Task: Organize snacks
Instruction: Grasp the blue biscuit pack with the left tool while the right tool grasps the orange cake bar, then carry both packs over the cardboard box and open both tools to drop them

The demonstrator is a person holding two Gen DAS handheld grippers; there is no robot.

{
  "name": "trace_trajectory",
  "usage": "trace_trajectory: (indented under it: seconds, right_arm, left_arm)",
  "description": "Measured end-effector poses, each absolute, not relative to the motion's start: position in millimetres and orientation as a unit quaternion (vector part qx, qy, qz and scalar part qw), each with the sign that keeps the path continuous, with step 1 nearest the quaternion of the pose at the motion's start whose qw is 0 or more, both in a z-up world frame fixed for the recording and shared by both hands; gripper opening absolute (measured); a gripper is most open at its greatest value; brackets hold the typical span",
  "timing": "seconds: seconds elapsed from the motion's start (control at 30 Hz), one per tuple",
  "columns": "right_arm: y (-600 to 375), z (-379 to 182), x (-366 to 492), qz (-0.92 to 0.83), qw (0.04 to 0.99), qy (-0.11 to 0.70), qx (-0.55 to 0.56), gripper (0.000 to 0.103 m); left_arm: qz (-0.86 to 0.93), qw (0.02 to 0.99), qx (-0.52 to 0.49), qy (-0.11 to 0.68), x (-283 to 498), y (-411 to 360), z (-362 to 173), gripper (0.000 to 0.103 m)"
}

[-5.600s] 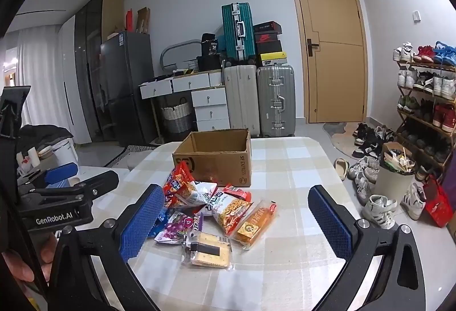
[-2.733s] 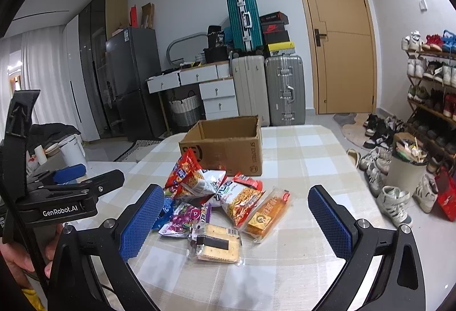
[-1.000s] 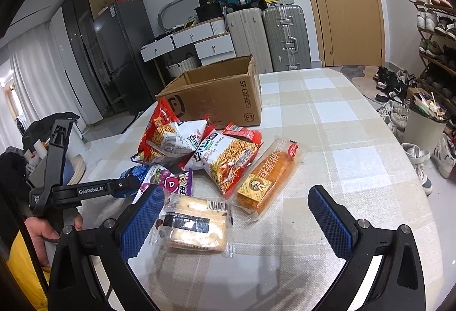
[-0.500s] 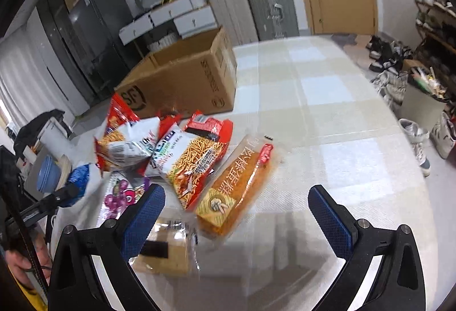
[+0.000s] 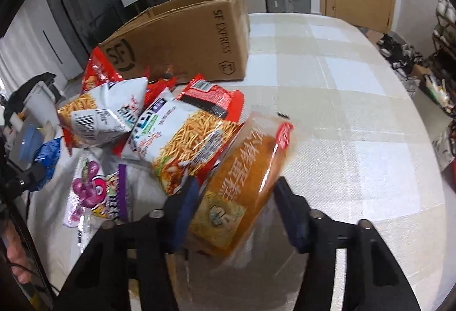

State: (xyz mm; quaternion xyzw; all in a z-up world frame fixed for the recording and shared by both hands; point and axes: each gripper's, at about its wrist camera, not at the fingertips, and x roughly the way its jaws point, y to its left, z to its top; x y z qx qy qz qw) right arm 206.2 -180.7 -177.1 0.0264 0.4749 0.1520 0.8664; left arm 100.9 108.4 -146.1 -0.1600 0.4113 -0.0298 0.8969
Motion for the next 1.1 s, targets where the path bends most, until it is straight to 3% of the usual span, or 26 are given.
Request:
trace_trajectory:
  seconds: [0.27,0.67,1.1]
  right_arm:
    - [-203,-174,197,0.166,0.862,0.472,0.077,0.040]
    - [-235,-142,157,0.177,0.877,0.426,0.131,0.039]
    - [-222,-27,118,0.266,0.896,0.326,0.144,0.039]
  left_arm:
    - [-0.030,0.902,-0.159,0.400,92,108,-134,0.042]
    - [-0.036,0.914,-0.162,0.371,70,104,-103,0.042]
    - [-0.058,0.939,-0.149,0.305,48,106,-32,0.042]
